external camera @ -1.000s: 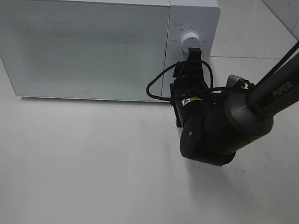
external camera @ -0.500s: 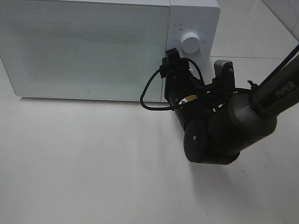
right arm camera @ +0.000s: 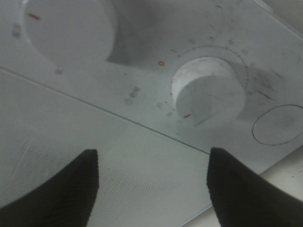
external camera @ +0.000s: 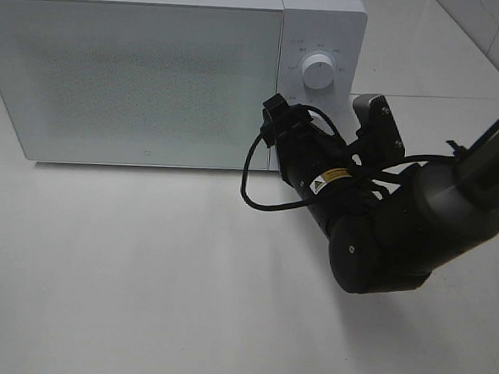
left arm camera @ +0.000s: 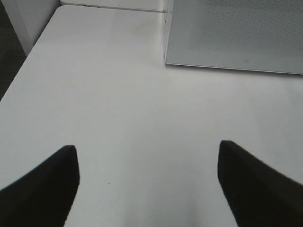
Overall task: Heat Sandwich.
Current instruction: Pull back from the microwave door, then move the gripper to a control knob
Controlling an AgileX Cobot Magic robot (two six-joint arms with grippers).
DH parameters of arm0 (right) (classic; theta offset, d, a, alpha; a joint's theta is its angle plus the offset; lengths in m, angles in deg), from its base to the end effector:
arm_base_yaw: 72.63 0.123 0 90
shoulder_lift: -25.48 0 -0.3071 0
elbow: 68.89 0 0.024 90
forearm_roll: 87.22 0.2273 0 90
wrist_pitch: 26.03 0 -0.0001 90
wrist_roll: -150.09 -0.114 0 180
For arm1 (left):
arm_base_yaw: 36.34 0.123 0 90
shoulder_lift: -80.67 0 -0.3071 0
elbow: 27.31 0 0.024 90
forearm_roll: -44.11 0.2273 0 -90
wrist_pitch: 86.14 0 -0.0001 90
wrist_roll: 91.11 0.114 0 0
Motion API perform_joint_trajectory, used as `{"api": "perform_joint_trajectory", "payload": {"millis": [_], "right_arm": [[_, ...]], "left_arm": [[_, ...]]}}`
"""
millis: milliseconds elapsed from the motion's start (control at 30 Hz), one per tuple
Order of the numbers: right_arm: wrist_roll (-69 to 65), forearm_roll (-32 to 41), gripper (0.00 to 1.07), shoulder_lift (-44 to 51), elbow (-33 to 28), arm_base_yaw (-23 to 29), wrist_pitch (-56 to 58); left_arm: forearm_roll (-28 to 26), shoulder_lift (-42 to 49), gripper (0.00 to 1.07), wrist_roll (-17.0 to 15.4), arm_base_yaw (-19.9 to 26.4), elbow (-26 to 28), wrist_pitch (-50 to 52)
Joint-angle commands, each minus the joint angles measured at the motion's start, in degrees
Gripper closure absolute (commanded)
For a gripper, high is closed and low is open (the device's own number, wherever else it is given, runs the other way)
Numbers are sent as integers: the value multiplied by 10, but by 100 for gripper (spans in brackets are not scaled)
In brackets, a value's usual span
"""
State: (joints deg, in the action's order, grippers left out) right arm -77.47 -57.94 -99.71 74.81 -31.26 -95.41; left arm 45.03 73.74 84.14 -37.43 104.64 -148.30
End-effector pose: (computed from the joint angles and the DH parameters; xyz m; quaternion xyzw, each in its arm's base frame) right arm 0.3143 0.2073 0.1574 0.2655 0.6833 0.3929 0.5552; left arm -0.0311 0.0022 0.2581 -0.0278 0.8528 -0.0186 0.5212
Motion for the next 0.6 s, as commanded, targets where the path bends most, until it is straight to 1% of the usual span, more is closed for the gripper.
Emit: {"api": "perform_joint_trajectory", "payload": {"millis": [33, 133, 233, 300, 367, 400, 467, 500, 533, 567, 600], "right_arm": [[52, -27, 42, 25, -16, 1, -55], [128, -51, 42, 57, -44, 1, -42], [163, -64, 42, 73, -55, 1, -24], [219, -101, 42, 97, -72, 1, 13], [234, -114, 42, 106, -75, 1, 27], [265, -142, 42, 127, -78, 1, 66], [292, -159, 42, 150, -78, 1, 126], [292, -159, 42, 150, -78, 1, 126], [305, -160, 42, 159, -78, 1, 150], [333, -160, 42, 178, -78, 0, 207], [352, -159, 42, 189, -78, 0, 233]], "left_arm": [[5, 13, 30, -3, 3, -1, 9], [5, 13, 30, -3, 3, -1, 9], [5, 13, 30, -3, 3, -1, 9], [5, 13, 30, -3, 3, -1, 9], [5, 13, 30, -3, 3, -1, 9], [5, 13, 30, -3, 3, -1, 9], [5, 13, 30, -3, 3, -1, 9], [5, 13, 30, -3, 3, -1, 9], [5, 13, 30, -3, 3, -1, 9], [5, 13, 30, -3, 3, -1, 9], [5, 13, 30, -3, 3, -1, 9]]}}
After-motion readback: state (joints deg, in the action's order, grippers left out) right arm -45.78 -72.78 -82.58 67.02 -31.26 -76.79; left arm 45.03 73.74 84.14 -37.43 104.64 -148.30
